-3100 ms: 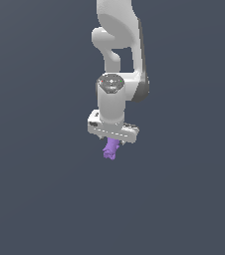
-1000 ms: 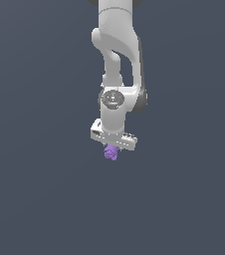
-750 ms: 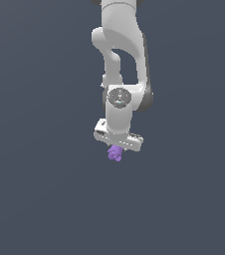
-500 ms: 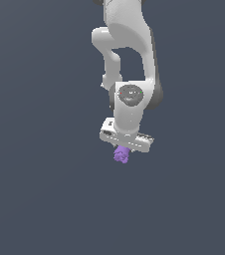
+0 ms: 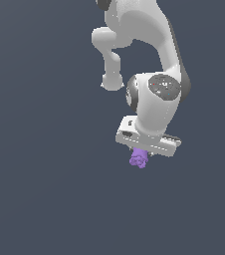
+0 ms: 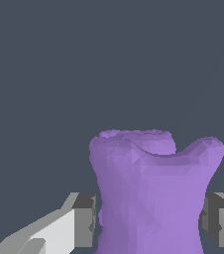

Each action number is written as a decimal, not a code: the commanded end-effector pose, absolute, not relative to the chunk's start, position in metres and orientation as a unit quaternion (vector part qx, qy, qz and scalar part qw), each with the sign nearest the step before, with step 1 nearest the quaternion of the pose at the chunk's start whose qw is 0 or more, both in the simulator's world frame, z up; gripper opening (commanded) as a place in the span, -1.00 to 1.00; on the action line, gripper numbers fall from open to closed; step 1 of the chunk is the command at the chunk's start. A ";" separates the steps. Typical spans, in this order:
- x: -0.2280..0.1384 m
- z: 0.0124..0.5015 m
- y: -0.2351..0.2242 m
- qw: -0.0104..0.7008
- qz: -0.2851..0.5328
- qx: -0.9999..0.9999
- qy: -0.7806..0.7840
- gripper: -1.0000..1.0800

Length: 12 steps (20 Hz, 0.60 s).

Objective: Pick up the object and move it to a goal position.

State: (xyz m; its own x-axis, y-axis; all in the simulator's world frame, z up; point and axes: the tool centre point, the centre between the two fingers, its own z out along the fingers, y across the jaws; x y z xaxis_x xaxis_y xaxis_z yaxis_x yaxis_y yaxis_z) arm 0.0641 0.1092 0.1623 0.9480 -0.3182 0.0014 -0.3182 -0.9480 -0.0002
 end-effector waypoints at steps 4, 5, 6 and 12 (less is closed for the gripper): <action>0.080 0.181 0.130 0.000 0.000 0.987 -0.162 -1.00; 0.082 0.183 0.133 0.000 0.000 0.987 -0.162 -1.00; 0.084 0.185 0.136 0.000 0.000 0.987 -0.162 -1.00; 0.092 0.193 0.145 0.000 0.000 0.987 -0.162 -1.00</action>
State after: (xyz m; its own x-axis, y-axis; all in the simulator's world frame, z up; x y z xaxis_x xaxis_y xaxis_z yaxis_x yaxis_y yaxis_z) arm 0.0901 0.1432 0.1913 0.9478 -0.3189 0.0004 -0.3189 -0.9478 0.0002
